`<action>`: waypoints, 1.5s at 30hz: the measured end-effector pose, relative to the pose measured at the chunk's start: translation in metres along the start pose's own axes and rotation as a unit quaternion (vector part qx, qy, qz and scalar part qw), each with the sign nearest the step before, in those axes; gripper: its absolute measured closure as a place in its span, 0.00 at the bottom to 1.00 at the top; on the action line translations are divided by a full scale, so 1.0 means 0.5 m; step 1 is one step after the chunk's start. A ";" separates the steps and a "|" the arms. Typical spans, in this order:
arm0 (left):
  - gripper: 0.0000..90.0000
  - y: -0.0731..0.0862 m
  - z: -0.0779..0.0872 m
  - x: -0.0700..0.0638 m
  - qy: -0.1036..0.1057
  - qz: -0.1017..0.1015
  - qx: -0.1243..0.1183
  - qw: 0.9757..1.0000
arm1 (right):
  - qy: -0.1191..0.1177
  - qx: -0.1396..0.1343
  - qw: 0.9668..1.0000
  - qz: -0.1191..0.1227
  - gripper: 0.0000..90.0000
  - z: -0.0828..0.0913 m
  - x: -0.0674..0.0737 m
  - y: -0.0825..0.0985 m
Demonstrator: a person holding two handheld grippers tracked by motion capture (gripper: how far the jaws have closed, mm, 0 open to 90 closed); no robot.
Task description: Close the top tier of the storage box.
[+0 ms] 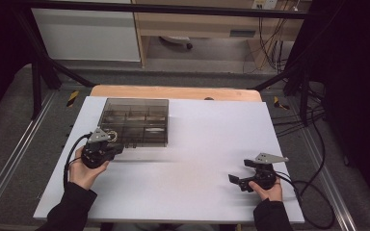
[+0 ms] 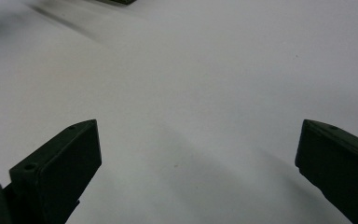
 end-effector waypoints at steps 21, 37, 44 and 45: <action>1.00 -0.008 -0.015 0.010 -0.006 0.001 -0.001 1.000 | -0.001 0.000 1.000 0.000 0.01 0.000 0.001 0.000; 1.00 -0.016 -0.028 0.020 -0.012 0.003 -0.006 1.000 | -0.001 0.000 1.000 0.000 0.01 0.000 0.001 0.000; 1.00 -0.020 -0.035 0.026 -0.015 0.007 -0.010 1.000 | -0.001 -0.001 1.000 0.000 0.01 0.001 0.000 -0.001; 1.00 -0.020 -0.036 0.026 -0.015 0.007 -0.010 1.000 | -0.001 -0.001 1.000 0.000 0.01 0.001 0.000 -0.001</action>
Point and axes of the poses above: each handheld gripper's, and its own axes: z roughly backward along the jaws, y roughly out of its underside, x roughly to its left, the point moved 10 cm from there along -z, roughly forward along the jaws, and after that the axes turned 7 degrees about -y, right-handed, at the moved point
